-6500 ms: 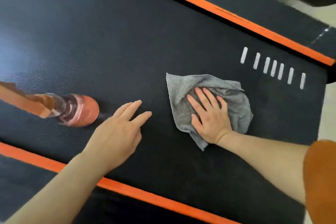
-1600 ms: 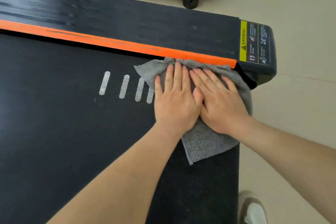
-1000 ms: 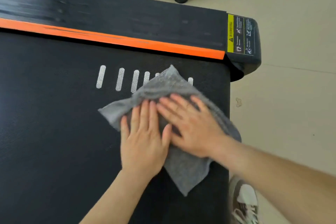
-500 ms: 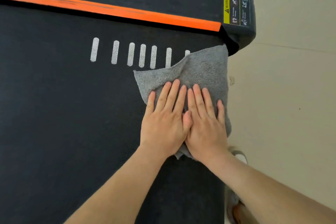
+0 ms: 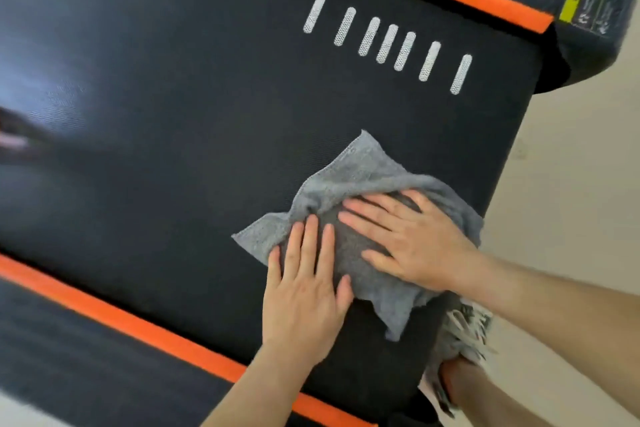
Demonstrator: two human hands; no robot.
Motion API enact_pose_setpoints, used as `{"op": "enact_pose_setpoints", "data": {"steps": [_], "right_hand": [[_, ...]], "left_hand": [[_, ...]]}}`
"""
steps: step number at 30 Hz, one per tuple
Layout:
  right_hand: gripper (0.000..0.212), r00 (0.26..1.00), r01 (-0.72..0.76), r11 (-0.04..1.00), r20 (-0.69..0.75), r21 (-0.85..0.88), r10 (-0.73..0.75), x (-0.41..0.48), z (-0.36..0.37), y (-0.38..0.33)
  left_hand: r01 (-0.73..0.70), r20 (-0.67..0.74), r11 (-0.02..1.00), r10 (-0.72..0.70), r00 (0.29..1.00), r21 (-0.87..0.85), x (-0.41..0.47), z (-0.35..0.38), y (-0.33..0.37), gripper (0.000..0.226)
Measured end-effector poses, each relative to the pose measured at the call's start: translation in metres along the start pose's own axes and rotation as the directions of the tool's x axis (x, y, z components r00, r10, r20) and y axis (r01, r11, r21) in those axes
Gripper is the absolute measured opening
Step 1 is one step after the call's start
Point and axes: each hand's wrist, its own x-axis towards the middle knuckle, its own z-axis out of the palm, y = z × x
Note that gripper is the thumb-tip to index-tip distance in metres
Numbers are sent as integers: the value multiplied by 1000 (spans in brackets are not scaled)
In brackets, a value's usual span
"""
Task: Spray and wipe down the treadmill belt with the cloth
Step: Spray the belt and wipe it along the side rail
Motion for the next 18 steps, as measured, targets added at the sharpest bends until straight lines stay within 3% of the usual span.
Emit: {"op": "enact_pose_setpoints", "data": {"steps": [4,9,11,13,18], "right_hand": [[62,945,-315,948,-78,48,318,-13,-3,63],[61,662,-689,668,-133,281,738,-35,23,-19],[62,607,-745,602,-81,288,791,-33,27,-58],[61,611,-759,601,-46,251,790,-46,31,-114],[60,703,-698,688,9,197,711,-68,37,-203]], "left_hand": [[-44,-91,997,38,995,-66,77,-12,60,66],[-248,-55,968,250,967,40,50,8,52,60],[-276,-34,960,278,960,48,29,18,37,59],[-318,-7,946,319,948,54,-7,24,16,60],[-362,13,928,363,932,90,-82,40,-29,61]]}}
